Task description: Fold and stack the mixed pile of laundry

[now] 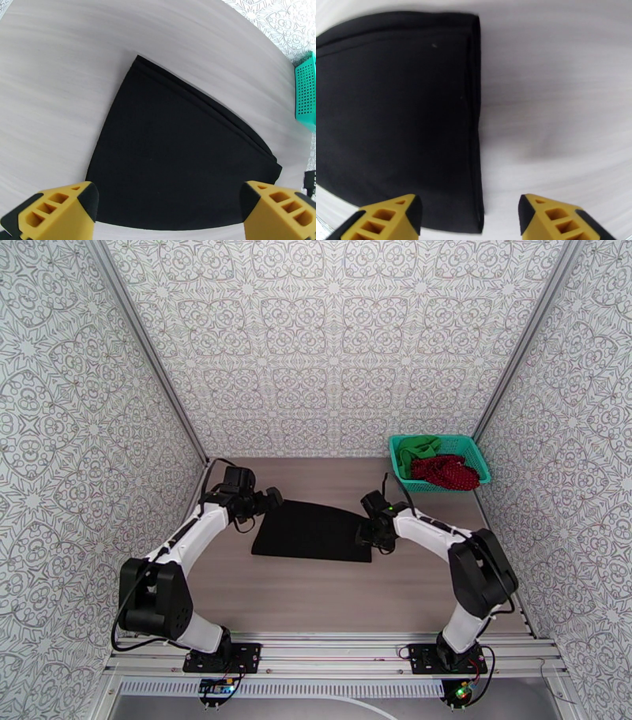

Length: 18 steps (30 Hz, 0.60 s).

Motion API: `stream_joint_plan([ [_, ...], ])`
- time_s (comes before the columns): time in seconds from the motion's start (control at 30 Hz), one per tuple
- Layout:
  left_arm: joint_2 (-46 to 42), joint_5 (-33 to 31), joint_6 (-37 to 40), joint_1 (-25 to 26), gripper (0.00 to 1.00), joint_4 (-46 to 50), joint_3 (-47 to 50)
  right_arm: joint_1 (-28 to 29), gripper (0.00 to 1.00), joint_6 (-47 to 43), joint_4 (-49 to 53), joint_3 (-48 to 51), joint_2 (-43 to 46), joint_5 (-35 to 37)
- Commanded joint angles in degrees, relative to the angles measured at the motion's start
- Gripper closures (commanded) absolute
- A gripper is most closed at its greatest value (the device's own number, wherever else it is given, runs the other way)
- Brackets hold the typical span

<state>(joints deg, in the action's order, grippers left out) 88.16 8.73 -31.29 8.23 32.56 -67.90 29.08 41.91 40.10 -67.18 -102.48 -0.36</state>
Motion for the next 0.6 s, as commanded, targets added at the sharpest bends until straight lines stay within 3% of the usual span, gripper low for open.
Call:
stream_joint_plan([
  [0.0,0.07,-0.71,-0.13,0.52,0.01,1.29,-0.13,-0.14,0.37,1.94,-3.26,0.38,-3.28,-1.72],
  [0.37,1.31,-0.35,0.5,0.73,0.01,0.93,0.15,-0.16,0.58,3.96,-6.42,0.2,-11.35,-3.07],
  [0.57,1.58,-0.21,0.68,0.47,0.01,0.96,0.82,-0.16,0.9,4.06,-7.66,0.66,-13.73,-2.93],
])
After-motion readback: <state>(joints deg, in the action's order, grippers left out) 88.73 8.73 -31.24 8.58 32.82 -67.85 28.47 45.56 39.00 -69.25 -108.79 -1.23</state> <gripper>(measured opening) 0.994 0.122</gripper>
